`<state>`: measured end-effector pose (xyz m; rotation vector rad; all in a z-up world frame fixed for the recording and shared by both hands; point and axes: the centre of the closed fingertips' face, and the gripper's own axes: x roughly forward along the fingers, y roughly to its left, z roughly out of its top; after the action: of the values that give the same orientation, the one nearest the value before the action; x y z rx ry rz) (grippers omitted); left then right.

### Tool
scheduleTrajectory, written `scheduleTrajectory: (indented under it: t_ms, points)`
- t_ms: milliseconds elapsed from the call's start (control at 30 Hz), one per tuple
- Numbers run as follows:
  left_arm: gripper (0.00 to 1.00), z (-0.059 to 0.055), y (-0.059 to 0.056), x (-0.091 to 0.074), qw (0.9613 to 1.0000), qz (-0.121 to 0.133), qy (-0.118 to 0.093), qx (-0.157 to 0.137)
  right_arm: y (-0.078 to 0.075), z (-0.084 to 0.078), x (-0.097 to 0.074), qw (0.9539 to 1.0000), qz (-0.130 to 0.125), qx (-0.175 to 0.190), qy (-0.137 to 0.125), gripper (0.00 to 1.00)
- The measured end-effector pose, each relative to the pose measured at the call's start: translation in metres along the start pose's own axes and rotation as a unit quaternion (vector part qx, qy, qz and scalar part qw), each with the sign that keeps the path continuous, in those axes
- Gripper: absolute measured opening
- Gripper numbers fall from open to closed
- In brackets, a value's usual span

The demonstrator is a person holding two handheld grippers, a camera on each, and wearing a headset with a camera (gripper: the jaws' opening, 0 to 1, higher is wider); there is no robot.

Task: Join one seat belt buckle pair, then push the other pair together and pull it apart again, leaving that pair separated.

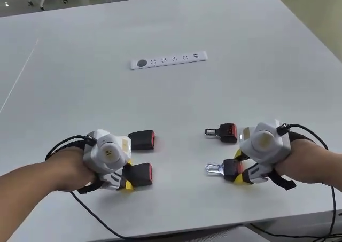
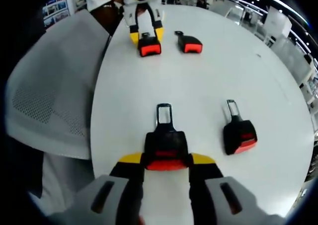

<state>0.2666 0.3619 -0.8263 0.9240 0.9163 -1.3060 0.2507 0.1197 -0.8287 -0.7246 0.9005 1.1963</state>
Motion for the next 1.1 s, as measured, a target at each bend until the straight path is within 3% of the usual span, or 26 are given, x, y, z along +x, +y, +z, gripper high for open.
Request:
scheduleTrajectory:
  t_ms: [333,567,1100]
  points:
    - [0.33,-0.001,0.000,0.001,0.9998,-0.008,0.007,-0.014,0.000,0.002,0.001,0.9999,0.006,-0.011,0.009,0.34]
    - [0.33,-0.001,0.000,0.001,0.9998,-0.010,0.012,-0.010,0.003,0.011,0.005,0.9999,0.002,-0.012,0.000,0.34]
    - [0.33,0.000,0.000,0.001,0.9998,-0.012,0.008,-0.010,0.017,0.058,0.029,0.9990,0.007,-0.027,-0.033,0.34]
